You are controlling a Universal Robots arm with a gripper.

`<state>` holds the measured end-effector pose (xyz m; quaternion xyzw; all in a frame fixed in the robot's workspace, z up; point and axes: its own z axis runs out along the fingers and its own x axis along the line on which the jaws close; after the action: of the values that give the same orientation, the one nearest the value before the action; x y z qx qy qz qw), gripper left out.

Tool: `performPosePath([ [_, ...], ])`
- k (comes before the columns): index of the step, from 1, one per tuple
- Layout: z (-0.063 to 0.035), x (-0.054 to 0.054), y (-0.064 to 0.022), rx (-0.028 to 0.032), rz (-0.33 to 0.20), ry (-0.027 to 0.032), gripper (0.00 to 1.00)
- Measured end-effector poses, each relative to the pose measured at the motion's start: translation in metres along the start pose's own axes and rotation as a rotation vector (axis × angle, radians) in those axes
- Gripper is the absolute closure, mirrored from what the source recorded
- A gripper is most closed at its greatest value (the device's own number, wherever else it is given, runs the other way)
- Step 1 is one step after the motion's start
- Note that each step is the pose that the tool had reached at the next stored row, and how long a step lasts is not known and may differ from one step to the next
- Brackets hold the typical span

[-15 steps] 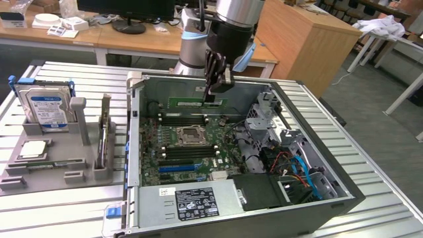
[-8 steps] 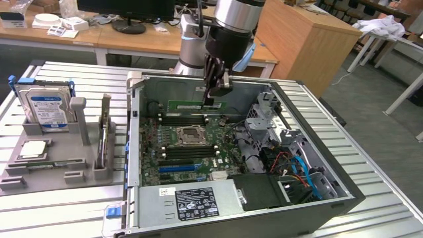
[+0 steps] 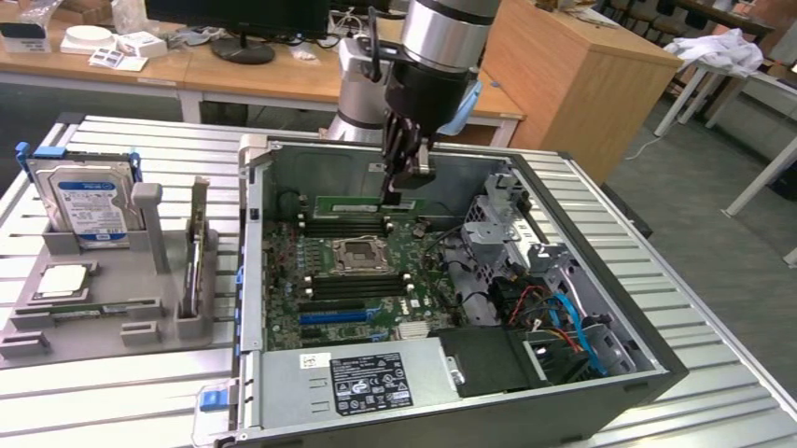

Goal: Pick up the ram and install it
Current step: 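Pick up the ram and move it above insertion slot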

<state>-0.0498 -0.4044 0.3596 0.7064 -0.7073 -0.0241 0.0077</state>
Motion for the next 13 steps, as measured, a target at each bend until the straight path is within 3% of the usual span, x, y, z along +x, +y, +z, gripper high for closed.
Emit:
performPosePath([
  [5,0.0056,0.0,-0.0002,0.0001,0.002,-0.0001,0.88],
  [7,0.0126,0.0,-0.0006,0.0,0.004,-0.0001,0.88],
  [13,0.0128,0.0,-0.0057,-0.0003,0.004,-0.0001,0.88],
])
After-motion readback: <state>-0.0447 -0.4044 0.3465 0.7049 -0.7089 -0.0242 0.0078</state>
